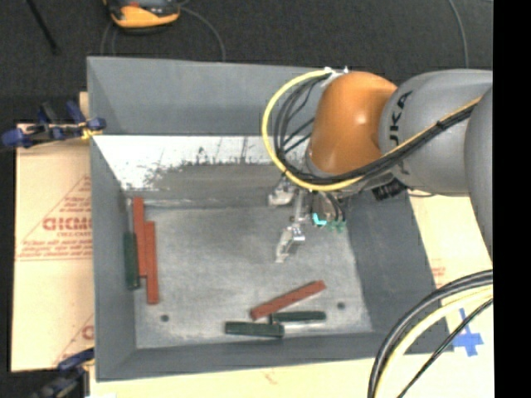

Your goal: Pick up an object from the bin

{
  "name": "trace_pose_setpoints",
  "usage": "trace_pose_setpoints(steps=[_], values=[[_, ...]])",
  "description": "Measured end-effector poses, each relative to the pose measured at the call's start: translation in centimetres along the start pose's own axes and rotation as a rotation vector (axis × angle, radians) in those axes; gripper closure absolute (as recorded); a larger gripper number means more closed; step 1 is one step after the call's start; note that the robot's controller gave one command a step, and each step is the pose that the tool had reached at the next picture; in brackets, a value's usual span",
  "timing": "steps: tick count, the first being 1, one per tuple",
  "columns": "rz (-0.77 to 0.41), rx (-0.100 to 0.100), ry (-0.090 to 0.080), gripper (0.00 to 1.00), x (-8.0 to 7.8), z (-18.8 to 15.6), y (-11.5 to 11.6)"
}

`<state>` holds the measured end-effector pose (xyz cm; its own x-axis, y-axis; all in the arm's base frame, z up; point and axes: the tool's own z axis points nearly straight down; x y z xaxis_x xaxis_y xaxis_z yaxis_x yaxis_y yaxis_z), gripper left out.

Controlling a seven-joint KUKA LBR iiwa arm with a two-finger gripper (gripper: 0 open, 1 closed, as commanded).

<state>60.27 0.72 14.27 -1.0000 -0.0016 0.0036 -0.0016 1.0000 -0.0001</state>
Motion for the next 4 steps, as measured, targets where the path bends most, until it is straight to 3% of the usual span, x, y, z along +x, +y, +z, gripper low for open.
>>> trace_pose_setpoints(steps=[1,2,3,4], values=[[0.0,0.0,-0.008,0.0,-0.2,-0.5,0.0],[-0.067,0.0,-0.012,0.0,4.1,4.3,-4.5],[-0.072,-0.008,-0.025,0.0,4.8,5.1,-6.2],[-0.128,-0.009,0.022,1.0,6.0,5.5,-6.4]])
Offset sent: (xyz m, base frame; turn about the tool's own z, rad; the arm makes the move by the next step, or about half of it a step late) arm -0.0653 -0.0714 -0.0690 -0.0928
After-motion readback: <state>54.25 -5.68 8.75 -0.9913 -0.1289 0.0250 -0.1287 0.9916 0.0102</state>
